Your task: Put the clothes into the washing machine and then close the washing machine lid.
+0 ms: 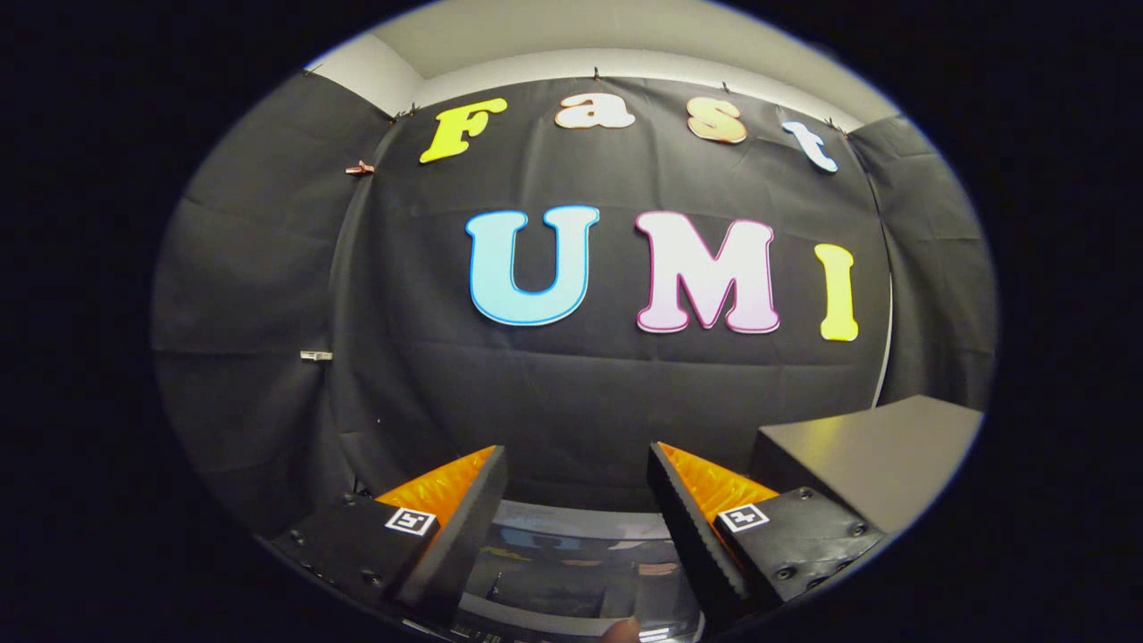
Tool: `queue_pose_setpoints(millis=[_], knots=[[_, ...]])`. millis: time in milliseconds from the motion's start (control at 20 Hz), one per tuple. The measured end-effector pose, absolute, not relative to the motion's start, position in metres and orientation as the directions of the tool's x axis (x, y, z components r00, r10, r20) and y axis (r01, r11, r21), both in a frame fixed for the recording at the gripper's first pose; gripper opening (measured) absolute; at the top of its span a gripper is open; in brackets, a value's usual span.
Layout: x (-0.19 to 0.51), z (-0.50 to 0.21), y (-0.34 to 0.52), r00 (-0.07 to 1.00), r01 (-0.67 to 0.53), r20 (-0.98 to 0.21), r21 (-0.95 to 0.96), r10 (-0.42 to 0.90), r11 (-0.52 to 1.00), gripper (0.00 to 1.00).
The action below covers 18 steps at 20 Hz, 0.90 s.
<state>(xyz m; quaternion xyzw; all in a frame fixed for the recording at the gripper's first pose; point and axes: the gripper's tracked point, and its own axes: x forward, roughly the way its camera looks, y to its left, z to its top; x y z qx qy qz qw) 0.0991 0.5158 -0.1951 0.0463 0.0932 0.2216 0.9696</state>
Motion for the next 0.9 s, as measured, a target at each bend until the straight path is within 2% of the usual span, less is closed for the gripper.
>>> queue_pose_setpoints(millis=[450,900], knots=[[0.063,-0.137,0.401,0.916,-0.359,-0.134,0.15,0.379,0.921,0.99],[0.018,-0.112,0.302,0.938,-0.305,-0.119,0.161,0.325,0.939,0.99]])
